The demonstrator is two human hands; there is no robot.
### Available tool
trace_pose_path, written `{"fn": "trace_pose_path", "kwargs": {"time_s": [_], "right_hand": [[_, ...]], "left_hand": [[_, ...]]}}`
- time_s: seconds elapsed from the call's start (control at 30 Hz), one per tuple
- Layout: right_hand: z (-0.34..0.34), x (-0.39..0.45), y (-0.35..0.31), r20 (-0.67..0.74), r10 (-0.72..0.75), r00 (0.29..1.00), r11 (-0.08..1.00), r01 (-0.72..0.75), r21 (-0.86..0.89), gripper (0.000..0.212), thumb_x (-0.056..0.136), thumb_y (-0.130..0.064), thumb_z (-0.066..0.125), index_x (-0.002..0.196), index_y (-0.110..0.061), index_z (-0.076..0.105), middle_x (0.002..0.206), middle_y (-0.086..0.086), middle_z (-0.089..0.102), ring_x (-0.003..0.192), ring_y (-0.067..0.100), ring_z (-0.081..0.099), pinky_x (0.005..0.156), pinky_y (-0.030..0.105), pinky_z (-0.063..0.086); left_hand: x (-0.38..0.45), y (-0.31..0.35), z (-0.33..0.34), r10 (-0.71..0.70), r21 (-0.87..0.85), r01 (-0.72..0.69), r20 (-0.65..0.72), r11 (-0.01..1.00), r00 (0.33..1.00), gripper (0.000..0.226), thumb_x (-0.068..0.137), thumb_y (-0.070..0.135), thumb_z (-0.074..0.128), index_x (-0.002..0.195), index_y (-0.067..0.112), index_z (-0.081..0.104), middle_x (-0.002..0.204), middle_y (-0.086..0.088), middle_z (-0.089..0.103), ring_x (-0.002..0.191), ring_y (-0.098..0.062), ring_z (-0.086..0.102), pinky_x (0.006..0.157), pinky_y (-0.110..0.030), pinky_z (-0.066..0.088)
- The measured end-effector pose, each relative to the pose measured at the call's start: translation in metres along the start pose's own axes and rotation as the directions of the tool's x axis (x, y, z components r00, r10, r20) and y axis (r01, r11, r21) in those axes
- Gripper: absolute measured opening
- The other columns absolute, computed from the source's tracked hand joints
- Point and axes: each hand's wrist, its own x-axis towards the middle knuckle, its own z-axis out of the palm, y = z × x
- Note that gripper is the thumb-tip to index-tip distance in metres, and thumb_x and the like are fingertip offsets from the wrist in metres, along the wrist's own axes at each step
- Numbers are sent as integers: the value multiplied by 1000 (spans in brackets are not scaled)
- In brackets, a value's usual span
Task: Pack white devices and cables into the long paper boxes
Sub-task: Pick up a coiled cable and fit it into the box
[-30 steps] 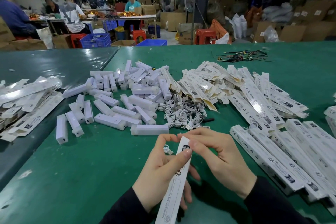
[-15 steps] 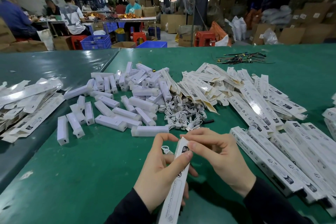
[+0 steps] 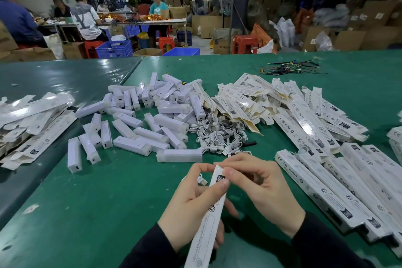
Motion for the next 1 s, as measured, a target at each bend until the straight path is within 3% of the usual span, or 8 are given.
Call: {"fn": "trace_pose_path", "kwargs": {"time_s": [0.13, 0.27, 0.33, 0.5, 0.63, 0.8, 0.93, 1.0], "right_hand": [[2, -2, 3, -22, -63, 998, 994, 60, -86, 17, 84, -9, 66, 93, -14, 80, 90, -1, 71, 85, 15, 68, 79, 23, 52], [-1, 1, 3, 13, 25, 1000, 999, -25, 30, 20, 84, 5, 68, 89, -10, 80, 89, 8, 72, 83, 16, 68, 76, 23, 51], [-1, 1, 1, 17, 61, 998, 991, -62, 121, 17, 80, 2, 72, 85, -11, 81, 89, 10, 73, 83, 15, 68, 76, 22, 52], [-2, 5, 0, 103, 290, 952, 864, -306, 401, 9, 69, -11, 72, 73, -9, 80, 79, 8, 72, 74, 17, 65, 69, 24, 55], [-2, 6, 2, 199, 398, 896, 754, -443, 485, 14, 67, -13, 75, 77, -4, 78, 72, 13, 68, 67, 18, 63, 65, 25, 55], [-3, 7, 0, 194, 375, 907, 778, -421, 465, 7, 68, -7, 70, 69, -7, 77, 68, 9, 67, 63, 15, 61, 64, 23, 53], [-7, 6, -4, 204, 287, 936, 848, -348, 400, 6, 70, -1, 77, 68, -6, 75, 68, 8, 66, 63, 13, 57, 61, 19, 49], [-8, 5, -6, 181, 232, 956, 903, -281, 325, 1, 69, -8, 76, 70, -8, 77, 70, 5, 68, 67, 14, 58, 66, 18, 49]], "left_hand": [[1, 2, -1, -68, -16, 68, 15, 998, 998, 47, 84, 39, 61, 116, 10, 41, 83, -23, 71, 37, -25, 59, 36, -23, 46], [0, 3, -1, -86, -3, 86, 12, 996, 996, 46, 85, 39, 64, 111, 3, 53, 88, -21, 72, 39, -25, 61, 35, -21, 45], [0, 4, -3, -75, 16, 75, -14, 997, 997, 46, 81, 37, 67, 108, 1, 58, 88, -20, 73, 36, -24, 59, 34, -20, 43], [-2, 9, -6, -60, 4, 60, 30, 998, 998, 30, 76, 33, 70, 91, 7, 69, 87, -23, 72, 32, -20, 53, 35, -16, 39], [-3, 10, -7, -49, 8, 48, 60, 999, 997, 24, 77, 33, 70, 82, 10, 73, 86, -24, 72, 31, -19, 52, 35, -16, 38], [-4, 13, -7, -54, -53, 62, 146, 997, 988, 18, 81, 31, 66, 86, 16, 75, 88, -28, 71, 31, -18, 53, 35, -15, 38], [-5, 14, -8, -75, -87, 94, 198, 992, 977, 21, 85, 29, 61, 88, 12, 73, 90, -31, 69, 32, -19, 54, 33, -16, 38], [-5, 13, -9, -99, -89, 118, 198, 989, 975, 28, 85, 30, 61, 92, 4, 69, 89, -32, 69, 31, -19, 54, 32, -15, 38]]}}
